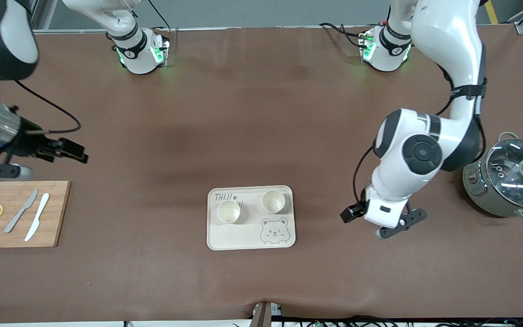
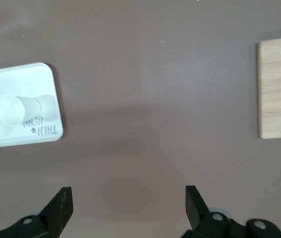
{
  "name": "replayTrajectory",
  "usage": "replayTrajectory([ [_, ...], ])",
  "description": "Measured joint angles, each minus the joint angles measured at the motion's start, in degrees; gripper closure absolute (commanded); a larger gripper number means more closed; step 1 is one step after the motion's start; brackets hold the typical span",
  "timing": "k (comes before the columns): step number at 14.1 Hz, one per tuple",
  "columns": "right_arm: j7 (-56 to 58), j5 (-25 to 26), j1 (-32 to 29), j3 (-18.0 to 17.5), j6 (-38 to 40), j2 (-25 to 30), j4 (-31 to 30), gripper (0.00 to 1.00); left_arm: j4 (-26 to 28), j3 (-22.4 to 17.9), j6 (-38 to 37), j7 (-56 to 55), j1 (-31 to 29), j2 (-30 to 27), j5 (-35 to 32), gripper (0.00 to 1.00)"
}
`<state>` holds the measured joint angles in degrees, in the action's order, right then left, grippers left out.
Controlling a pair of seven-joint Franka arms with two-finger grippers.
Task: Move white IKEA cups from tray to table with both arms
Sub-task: 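Reach the right gripper and the left gripper toward the two cups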
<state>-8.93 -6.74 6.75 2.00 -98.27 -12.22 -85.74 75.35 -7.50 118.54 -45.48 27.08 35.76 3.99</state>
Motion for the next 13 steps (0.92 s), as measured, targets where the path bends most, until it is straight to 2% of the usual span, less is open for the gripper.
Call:
replayTrajectory([
  [3,-5.0,0.0,4.1,-0.1,-4.3,-5.4,4.2,0.0,-0.5,0.1,2.9,-4.0,3.1,2.2,0.0,0.0],
  [8,-13.5,0.0,10.7,-0.1,-15.1,-13.2,4.8,0.0,-1.1,3.2,5.4,-6.6,4.2,4.5,0.5,0.0],
  [13,-18.1,0.0,13.4,-0.1,-21.7,-18.4,5.2,0.0,-2.0,3.6,6.6,-10.8,7.8,7.9,0.5,0.0],
])
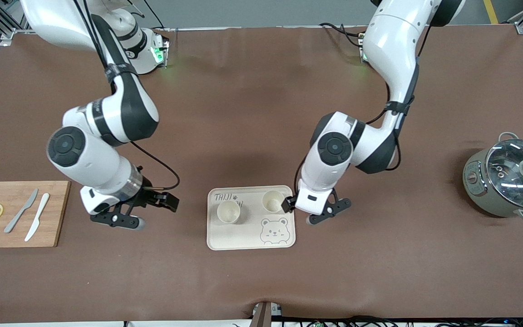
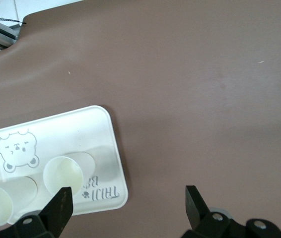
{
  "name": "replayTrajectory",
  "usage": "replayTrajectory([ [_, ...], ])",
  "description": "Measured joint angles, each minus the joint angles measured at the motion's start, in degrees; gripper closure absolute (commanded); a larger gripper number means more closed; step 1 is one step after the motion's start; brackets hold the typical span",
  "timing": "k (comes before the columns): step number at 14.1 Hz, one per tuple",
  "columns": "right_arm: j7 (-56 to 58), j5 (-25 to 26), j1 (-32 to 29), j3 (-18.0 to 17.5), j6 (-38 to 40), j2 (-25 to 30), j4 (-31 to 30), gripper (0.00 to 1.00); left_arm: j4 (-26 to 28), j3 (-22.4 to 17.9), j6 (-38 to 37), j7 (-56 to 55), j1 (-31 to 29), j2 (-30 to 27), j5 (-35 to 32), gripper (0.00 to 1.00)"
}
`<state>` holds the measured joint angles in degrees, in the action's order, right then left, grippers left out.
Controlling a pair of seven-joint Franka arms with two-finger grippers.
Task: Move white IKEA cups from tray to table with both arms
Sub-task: 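Reach the right gripper and the left gripper toward the two cups, then lower both grippers around the cups and close them on the rims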
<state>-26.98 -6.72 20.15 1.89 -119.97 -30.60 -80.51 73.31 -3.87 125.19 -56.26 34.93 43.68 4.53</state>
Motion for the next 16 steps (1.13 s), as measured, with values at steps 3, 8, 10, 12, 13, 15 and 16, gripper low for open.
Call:
replayTrajectory([
  [3,-1.9,0.0,1.8,0.0,-5.6,-3.6,0.0,0.0,-0.3,0.0,0.6,-1.3,1.6,2.2,0.0,0.0],
  [8,-2.7,0.0,3.1,0.0,-11.5,-8.4,0.2,0.0,-0.7,0.0,1.9,-2.9,2.7,4.2,0.0,0.0],
  [10,-3.1,0.0,3.9,0.0,-12.3,-9.7,0.3,0.0,-0.7,0.0,2.3,-3.7,3.6,5.0,0.0,0.0],
  [12,-3.5,0.0,5.0,0.0,-13.3,-10.9,0.3,0.0,-0.7,0.0,2.5,-4.4,4.3,5.8,0.0,0.0],
  [13,-3.7,0.0,5.4,0.0,-13.6,-11.4,0.4,0.0,-0.7,0.0,2.5,-4.5,4.5,6.0,0.0,0.05],
  [15,-3.8,0.0,5.9,0.0,-13.9,-12.2,0.4,0.0,-0.7,0.0,2.5,-4.5,4.5,6.2,0.0,0.27],
  [16,-3.8,0.0,6.1,0.0,-13.9,-12.4,0.4,0.0,-0.7,0.0,2.5,-4.5,4.5,6.2,0.0,0.4],
])
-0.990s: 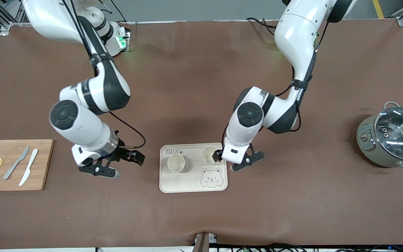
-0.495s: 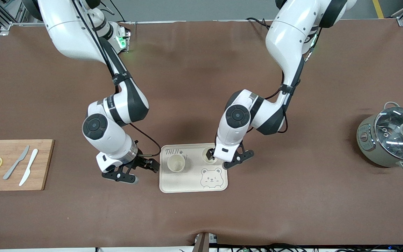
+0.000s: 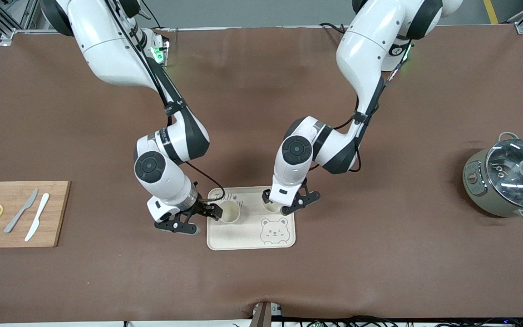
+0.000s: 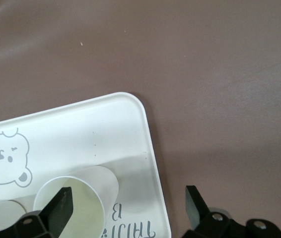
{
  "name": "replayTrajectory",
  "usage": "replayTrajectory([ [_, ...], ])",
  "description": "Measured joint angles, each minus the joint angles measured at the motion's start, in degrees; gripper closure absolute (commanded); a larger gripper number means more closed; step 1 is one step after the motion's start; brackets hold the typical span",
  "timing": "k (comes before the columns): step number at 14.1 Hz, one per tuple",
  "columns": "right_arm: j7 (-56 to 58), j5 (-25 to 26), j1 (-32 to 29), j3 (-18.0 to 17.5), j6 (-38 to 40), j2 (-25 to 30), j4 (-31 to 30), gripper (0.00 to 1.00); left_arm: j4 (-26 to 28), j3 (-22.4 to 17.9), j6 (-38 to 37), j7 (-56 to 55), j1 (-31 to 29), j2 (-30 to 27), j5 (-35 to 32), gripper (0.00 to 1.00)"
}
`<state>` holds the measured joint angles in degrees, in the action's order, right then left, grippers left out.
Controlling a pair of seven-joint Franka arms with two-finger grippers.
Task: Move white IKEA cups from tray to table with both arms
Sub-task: 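Lower both grippers around the cups and close them on the rims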
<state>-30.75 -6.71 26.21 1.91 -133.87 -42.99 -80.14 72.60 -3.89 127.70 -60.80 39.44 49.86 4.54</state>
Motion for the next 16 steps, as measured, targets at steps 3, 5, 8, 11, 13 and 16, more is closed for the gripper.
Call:
replayTrajectory([
  [3,0.0,0.0,0.8,0.0,0.0,-0.5,0.0,0.0,0.0,0.0,0.0,-0.1,0.0,0.0,0.0,0.79],
  [5,-0.1,0.0,1.4,0.0,-0.1,-1.2,0.0,0.0,0.0,0.0,0.1,-0.3,-0.1,0.0,0.0,0.96],
  [8,-0.2,0.0,2.1,0.0,-3.0,-2.8,0.0,0.0,-0.1,0.0,0.1,-1.4,-0.1,0.0,0.0,1.0],
  [11,-1.6,0.0,2.6,0.0,-3.8,-3.7,0.0,0.0,-0.5,-0.1,0.2,-1.6,-0.2,0.0,0.0,1.0],
  [13,-2.4,0.0,2.9,0.0,-3.9,-4.0,0.0,0.0,-0.7,-0.3,0.2,-2.3,-0.2,-0.1,0.0,1.0],
  [16,-2.5,0.1,3.0,0.0,-3.9,-4.2,0.0,0.0,-1.5,-0.9,0.2,-2.5,-0.5,-0.8,0.0,1.0],
])
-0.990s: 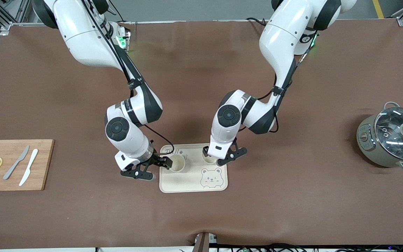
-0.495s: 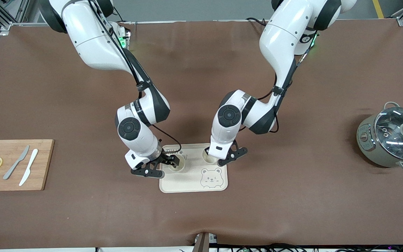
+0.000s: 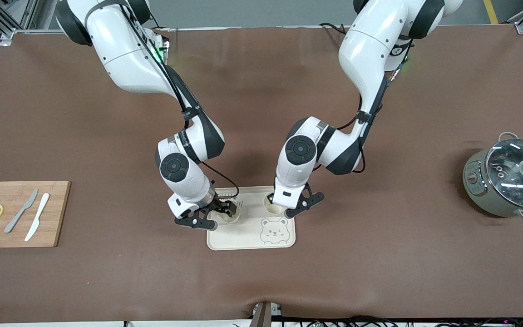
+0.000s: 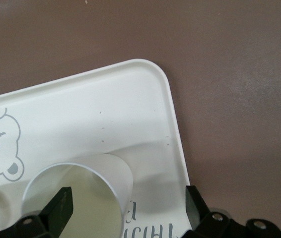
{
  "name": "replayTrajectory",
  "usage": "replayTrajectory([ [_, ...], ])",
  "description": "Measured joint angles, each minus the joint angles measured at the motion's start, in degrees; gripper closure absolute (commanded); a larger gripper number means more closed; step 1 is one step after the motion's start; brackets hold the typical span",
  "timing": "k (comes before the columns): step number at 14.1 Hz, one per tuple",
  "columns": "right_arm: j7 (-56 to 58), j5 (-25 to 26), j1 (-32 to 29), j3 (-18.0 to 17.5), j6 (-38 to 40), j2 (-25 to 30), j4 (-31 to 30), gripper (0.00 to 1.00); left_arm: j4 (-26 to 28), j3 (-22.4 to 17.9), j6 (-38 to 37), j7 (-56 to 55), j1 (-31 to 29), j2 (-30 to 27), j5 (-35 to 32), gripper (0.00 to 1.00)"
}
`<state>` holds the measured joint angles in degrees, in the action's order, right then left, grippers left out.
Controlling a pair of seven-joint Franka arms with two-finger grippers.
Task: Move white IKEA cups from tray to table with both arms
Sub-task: 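Lower both grippers around the cups and close them on the rims, then carry the cup with the right gripper while the left gripper carries its cup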
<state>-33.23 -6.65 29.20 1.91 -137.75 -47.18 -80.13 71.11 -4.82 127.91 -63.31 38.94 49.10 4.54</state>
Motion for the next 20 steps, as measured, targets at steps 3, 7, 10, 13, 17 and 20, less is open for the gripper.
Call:
replayTrajectory([
  [3,0.0,0.0,0.0,0.1,0.0,-0.3,0.0,0.31,-0.3,-1.3,-0.9,-0.6,-0.3,-1.8,0.0,1.0],
  [7,-0.2,0.0,0.0,0.2,0.0,-0.5,0.0,0.69,-0.4,-3.1,-3.0,-0.7,-2.0,-5.2,0.0,1.0],
  [10,-0.3,0.0,0.0,0.3,0.0,-0.5,0.0,0.79,-0.4,-3.2,-4.9,0.4,-4.7,-7.1,0.0,1.0],
  [13,-0.4,0.0,0.0,0.3,0.0,-0.5,0.0,0.92,-0.4,-3.3,-7.8,3.7,-7.3,-8.1,0.0,1.0],
  [17,-0.4,0.0,0.0,0.3,0.0,-0.5,0.1,1.0,-0.3,-3.4,-9.7,9.5,-11.3,-8.7,0.0,1.0],
  [20,-0.4,0.0,0.0,0.3,0.0,-0.6,0.1,1.0,0.0,-3.5,-12.5,15.9,-15.0,-9.0,0.0,1.0],
])
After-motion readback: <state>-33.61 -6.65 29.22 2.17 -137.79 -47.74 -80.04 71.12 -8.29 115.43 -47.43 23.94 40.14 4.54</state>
